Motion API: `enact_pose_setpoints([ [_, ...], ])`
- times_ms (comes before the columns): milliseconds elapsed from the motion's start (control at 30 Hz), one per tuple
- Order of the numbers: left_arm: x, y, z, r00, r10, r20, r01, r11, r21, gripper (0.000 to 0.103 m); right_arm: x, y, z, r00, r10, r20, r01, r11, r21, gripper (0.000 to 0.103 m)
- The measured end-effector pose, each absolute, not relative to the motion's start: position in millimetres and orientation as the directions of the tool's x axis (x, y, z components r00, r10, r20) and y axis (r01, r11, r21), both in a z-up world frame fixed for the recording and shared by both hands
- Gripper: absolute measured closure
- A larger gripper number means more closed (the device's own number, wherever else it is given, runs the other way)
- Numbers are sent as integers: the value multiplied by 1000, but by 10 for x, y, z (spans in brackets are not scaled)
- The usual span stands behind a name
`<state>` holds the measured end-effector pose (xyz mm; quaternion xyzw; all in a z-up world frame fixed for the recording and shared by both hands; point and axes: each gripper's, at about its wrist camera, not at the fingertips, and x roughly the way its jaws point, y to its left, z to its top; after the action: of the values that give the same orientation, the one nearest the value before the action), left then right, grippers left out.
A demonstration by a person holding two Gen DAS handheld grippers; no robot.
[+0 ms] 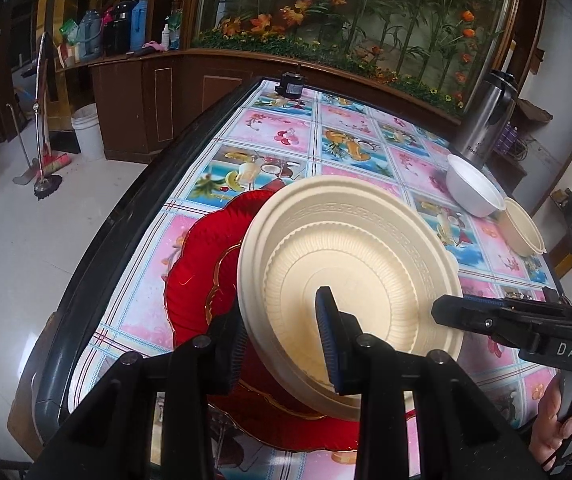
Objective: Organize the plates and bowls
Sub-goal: 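Lower the cream bowl onto the white plate and open the left gripper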
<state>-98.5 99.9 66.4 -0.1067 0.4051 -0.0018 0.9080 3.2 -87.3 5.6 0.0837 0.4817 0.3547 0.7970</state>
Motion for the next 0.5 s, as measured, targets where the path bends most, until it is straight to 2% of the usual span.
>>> enact_pose_setpoints([
  [233, -963, 1004, 621, 666, -86, -741, -91, 976, -195, 72, 30, -848, 61, 286, 637, -716, -489, 739, 463, 79],
  [333, -960, 1005, 626, 664, -85, -743, -95, 976, -196, 69, 20, -857, 71, 282, 642, -713, -490, 735, 468, 72],
  [400, -960, 1005, 632, 665, -86, -742, -96, 975, -199, 61, 14, -876, 90, 285, 644, -709, -494, 733, 467, 68],
  [500, -978, 1009, 659, 674, -77, -735, -103, 975, -196, 55, 6, -918, 121, 288, 653, -700, -492, 728, 477, 67],
])
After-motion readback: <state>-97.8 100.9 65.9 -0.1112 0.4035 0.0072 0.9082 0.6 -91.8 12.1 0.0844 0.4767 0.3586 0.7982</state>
